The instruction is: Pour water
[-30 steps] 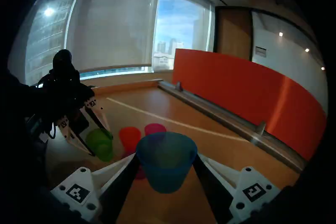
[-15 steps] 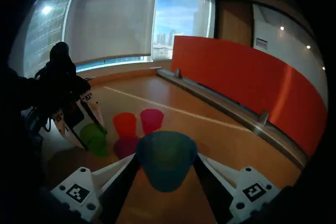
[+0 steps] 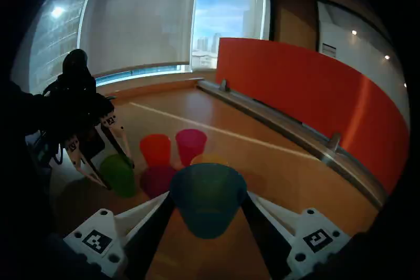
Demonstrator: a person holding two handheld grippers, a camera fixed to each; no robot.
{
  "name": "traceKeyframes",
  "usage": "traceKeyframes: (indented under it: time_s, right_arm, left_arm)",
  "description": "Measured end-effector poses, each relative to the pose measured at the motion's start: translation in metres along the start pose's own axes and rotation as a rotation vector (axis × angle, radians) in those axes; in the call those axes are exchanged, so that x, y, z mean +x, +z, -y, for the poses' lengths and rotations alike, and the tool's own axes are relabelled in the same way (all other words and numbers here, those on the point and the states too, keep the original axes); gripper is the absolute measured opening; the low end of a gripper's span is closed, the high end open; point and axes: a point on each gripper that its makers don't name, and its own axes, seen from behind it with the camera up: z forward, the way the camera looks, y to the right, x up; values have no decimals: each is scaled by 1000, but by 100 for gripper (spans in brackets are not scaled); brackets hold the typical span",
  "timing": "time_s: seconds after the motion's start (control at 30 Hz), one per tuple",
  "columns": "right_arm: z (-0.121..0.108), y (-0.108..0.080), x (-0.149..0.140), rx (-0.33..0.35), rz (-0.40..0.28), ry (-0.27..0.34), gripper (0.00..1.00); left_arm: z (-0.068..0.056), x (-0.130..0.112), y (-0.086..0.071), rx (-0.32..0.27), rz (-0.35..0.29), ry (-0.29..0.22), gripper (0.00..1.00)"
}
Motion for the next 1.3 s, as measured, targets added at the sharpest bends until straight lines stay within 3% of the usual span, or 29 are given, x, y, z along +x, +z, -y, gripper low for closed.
traceKeyframes:
  time_s: [0.77,1.3]
  right_arm:
    - [5,26,-43,-6,73,32,91]
    - [6,37,-70,-10,120,60,91]
  left_arm:
    - [2,-10,-3,-10,-2,-8,87]
    - [6,-21,-8,10,39,5,96]
